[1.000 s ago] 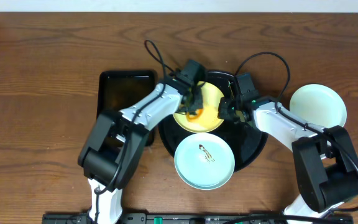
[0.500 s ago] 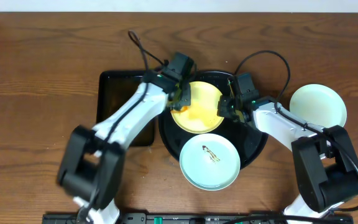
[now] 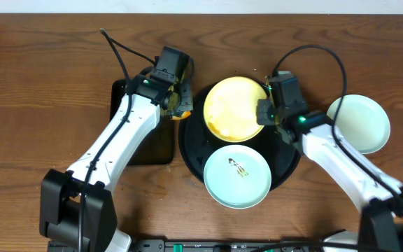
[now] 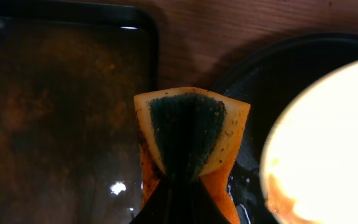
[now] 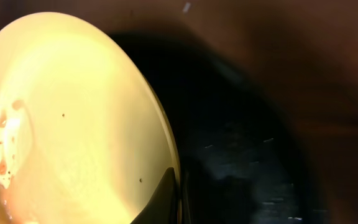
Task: Clean dirty plates on tray and stack at the side
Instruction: 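Lift yellow plate with right gripper and stack it on the blue plate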
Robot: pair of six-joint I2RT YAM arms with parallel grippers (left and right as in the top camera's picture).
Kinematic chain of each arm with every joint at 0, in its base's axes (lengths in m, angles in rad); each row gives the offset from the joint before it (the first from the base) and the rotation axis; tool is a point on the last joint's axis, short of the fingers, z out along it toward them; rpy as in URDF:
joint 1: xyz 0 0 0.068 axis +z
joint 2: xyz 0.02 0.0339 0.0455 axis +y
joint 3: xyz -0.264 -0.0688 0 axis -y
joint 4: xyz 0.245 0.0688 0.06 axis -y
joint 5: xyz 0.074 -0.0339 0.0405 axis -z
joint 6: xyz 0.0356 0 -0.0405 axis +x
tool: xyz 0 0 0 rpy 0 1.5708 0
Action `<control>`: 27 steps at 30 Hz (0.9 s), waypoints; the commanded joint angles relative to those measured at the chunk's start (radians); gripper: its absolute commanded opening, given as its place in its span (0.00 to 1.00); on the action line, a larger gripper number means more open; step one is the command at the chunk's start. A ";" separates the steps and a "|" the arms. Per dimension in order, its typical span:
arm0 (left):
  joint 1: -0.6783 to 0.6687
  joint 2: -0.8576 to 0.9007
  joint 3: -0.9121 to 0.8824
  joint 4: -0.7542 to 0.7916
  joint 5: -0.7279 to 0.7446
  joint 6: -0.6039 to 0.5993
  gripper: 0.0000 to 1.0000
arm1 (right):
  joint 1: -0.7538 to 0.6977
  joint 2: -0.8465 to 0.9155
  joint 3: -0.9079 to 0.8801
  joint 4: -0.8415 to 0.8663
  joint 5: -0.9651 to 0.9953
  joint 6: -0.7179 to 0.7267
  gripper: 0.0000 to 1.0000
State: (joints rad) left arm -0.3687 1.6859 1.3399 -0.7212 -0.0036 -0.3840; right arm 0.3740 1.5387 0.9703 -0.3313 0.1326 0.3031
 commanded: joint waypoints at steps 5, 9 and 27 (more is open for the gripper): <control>0.011 -0.005 0.003 -0.005 -0.012 0.021 0.08 | -0.018 -0.144 -0.002 -0.013 0.235 -0.304 0.01; 0.011 -0.005 0.003 -0.004 -0.012 0.021 0.08 | 0.008 -0.196 -0.002 0.013 0.351 -0.440 0.01; 0.011 -0.005 0.003 -0.004 -0.012 0.021 0.08 | 0.212 -0.223 -0.002 0.115 0.795 -0.813 0.01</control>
State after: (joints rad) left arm -0.3626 1.6859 1.3399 -0.7254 -0.0036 -0.3836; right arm 0.5789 1.3258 0.9703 -0.2199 0.8467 -0.4812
